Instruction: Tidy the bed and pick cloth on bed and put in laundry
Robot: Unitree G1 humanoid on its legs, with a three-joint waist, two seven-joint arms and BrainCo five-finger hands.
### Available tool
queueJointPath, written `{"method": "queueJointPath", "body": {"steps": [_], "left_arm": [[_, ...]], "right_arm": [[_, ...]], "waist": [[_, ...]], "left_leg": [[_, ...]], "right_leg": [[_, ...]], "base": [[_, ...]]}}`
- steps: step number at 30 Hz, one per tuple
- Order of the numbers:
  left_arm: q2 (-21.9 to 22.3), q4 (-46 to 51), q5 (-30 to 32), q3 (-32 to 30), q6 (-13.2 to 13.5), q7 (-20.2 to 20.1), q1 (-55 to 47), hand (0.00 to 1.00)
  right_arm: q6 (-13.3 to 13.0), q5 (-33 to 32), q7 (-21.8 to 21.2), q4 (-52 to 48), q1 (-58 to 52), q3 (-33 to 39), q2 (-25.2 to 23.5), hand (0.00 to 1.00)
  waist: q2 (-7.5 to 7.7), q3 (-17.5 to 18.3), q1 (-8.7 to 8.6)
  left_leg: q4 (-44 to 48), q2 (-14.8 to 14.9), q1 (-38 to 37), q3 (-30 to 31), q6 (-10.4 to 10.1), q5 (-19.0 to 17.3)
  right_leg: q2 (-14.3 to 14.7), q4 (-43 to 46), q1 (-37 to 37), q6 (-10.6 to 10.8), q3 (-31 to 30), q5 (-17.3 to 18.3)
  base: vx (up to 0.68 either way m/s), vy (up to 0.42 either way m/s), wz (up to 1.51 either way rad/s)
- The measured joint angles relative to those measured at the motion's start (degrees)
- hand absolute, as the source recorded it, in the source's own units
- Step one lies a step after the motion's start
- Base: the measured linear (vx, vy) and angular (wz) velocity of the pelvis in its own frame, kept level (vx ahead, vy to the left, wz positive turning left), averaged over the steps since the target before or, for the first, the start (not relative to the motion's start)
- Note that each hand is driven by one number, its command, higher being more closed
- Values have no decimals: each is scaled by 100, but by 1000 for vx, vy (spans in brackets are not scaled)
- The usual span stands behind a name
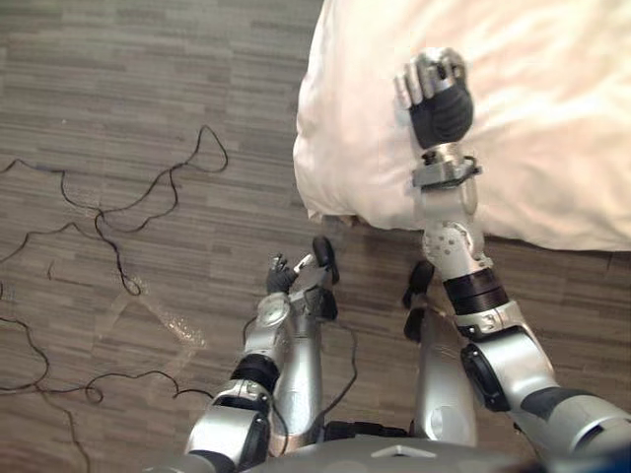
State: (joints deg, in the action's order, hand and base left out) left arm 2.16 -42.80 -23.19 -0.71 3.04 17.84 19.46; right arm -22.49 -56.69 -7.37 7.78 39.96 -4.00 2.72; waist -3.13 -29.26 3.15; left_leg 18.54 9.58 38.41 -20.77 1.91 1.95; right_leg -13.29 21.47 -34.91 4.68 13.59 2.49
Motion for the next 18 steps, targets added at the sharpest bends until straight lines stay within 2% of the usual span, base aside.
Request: {"method": "queueJointPath", "body": {"steps": [4,5,10,14,18], "left_arm": [[200,292,-61,-168,-45,107,30,0],[198,368,-96,-173,-59,142,46,0],[108,595,-115,-209,-253,251,219,0],[-104,603,-268,-296,-355,180,354,0],[-450,585,-316,-718,-410,-178,364,0]], "right_arm": [[-89,-277,39,-510,-791,373,70,100],[-94,-337,-57,-628,-1035,447,88,100],[-101,-539,-662,-689,-2007,972,327,100],[55,-631,-828,-106,-2552,1476,497,100],[229,-942,-1021,700,-2882,1790,555,100]], "waist": [[6,-5,-178],[8,-6,-251],[68,-41,-387],[124,-71,-393],[185,-103,-437]], "left_leg": [[415,199,229,-219,-15,-224],[491,246,256,-263,-71,-312],[717,471,257,-386,-115,-472],[979,662,304,-401,-123,-609],[1301,845,254,-400,-135,-799]], "right_leg": [[38,376,-418,-38,-236,129],[66,428,-481,-38,-316,149],[214,454,-520,-54,-485,194],[321,466,-503,-65,-506,191],[428,558,-410,-108,-572,221]], "base": [[-31,-32,-31],[-10,-31,-27],[20,-28,-25],[57,-14,-17],[64,3,-15]]}}
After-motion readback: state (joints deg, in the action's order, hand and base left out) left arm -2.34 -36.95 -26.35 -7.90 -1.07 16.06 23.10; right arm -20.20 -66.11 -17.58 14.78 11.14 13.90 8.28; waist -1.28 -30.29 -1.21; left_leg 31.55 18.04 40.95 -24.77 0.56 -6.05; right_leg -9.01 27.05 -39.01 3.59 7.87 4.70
